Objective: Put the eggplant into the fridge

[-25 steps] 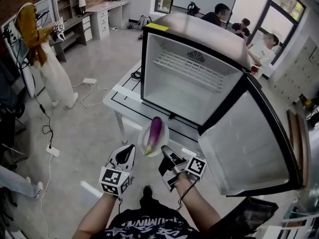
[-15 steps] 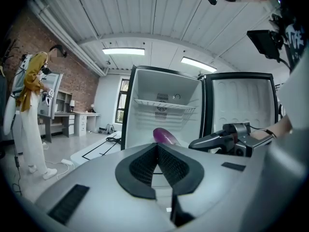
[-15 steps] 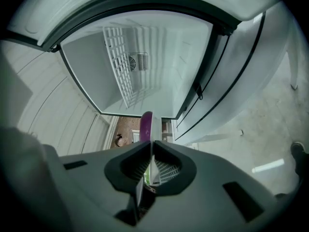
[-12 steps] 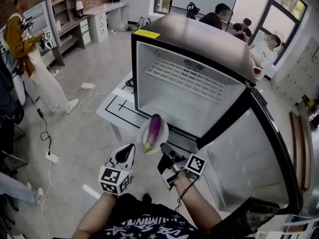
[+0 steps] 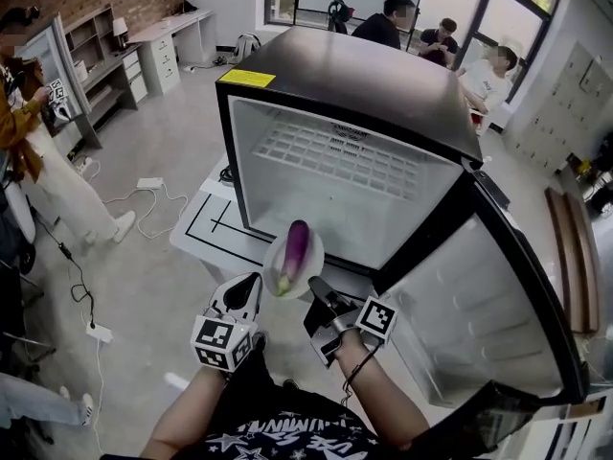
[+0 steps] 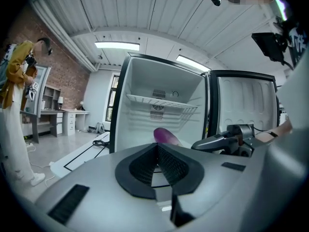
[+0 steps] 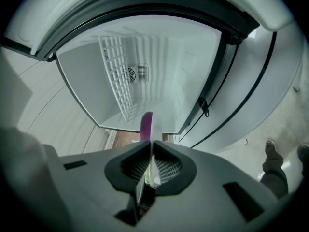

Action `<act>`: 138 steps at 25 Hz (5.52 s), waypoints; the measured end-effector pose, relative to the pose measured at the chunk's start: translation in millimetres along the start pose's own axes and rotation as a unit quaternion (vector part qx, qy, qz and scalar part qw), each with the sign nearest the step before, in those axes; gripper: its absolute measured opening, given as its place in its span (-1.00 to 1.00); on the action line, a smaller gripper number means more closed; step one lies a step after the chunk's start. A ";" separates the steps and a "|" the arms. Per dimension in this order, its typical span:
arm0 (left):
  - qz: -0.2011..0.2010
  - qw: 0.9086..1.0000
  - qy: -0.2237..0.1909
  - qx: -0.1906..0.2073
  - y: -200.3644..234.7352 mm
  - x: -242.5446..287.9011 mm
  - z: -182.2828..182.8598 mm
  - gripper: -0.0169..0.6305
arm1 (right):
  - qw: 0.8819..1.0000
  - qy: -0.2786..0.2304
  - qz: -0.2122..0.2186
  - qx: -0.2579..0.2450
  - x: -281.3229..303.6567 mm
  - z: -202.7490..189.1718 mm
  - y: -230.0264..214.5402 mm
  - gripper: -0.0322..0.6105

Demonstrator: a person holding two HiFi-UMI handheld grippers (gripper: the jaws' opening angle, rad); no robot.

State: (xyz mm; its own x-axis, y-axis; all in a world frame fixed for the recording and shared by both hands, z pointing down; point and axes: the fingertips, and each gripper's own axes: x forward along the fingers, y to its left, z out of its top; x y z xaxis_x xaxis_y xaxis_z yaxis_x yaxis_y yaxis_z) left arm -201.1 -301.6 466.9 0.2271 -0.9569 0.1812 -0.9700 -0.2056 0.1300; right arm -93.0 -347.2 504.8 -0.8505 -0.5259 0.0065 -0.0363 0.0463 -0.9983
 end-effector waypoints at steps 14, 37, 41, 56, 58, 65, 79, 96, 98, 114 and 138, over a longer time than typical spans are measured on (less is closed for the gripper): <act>-0.128 0.991 0.019 0.018 25.2 104.2 22.4 -0.92 | 0.993 -0.115 -0.018 0.005 46.6 63.6 -15.1 -0.83; -0.255 0.964 0.067 0.027 43.3 163.9 1.7 -0.92 | 0.972 -0.215 -0.090 0.021 93.1 102.0 -72.8 -0.83; -0.265 0.962 0.065 0.025 45.6 168.5 2.5 -0.92 | 0.970 -0.222 -0.100 0.023 103.1 107.1 -75.4 -0.83; -0.282 0.957 0.069 0.022 50.3 179.6 -2.0 -0.92 | 0.966 -0.227 -0.121 0.025 132.6 127.7 -85.3 -0.83; -0.284 0.956 0.068 0.022 49.4 180.4 -1.6 -0.92 | 0.966 -0.226 -0.123 0.016 134.3 129.8 -85.0 -0.83; -0.286 0.956 0.068 0.020 48.4 182.6 -2.6 -0.92 | 0.966 -0.213 -0.143 -0.015 135.0 130.2 -86.5 -0.83; -0.265 0.962 0.064 0.014 45.2 180.7 0.4 -0.92 | 0.964 -0.177 -0.187 -0.065 123.7 123.1 -87.0 -0.64; -0.244 0.968 0.053 0.015 49.8 171.7 6.2 -0.92 | 0.946 -0.153 -0.257 -0.125 117.7 117.6 -90.0 -0.65; -0.244 0.968 0.052 0.017 51.8 171.7 5.4 -0.92 | 0.947 -0.157 -0.249 -0.127 116.0 116.1 -88.6 -0.65; -0.216 0.975 0.049 0.030 16.6 146.0 8.3 -0.92 | 0.938 -0.114 -0.181 -0.273 86.3 95.9 -20.8 -0.65; -0.092 0.995 0.032 0.001 -78.2 1.6 -18.8 -0.92 | 0.873 0.019 -0.106 -0.475 -55.4 -33.1 21.7 -0.83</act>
State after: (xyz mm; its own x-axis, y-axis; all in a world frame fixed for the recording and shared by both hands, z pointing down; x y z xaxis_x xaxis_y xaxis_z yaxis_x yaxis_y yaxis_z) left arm -123.2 -283.2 475.4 0.4069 -0.8873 0.2170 -0.9112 -0.3776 0.1647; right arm -64.1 -289.0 484.7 -0.7882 -0.5799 0.2061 -0.5987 0.6450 -0.4749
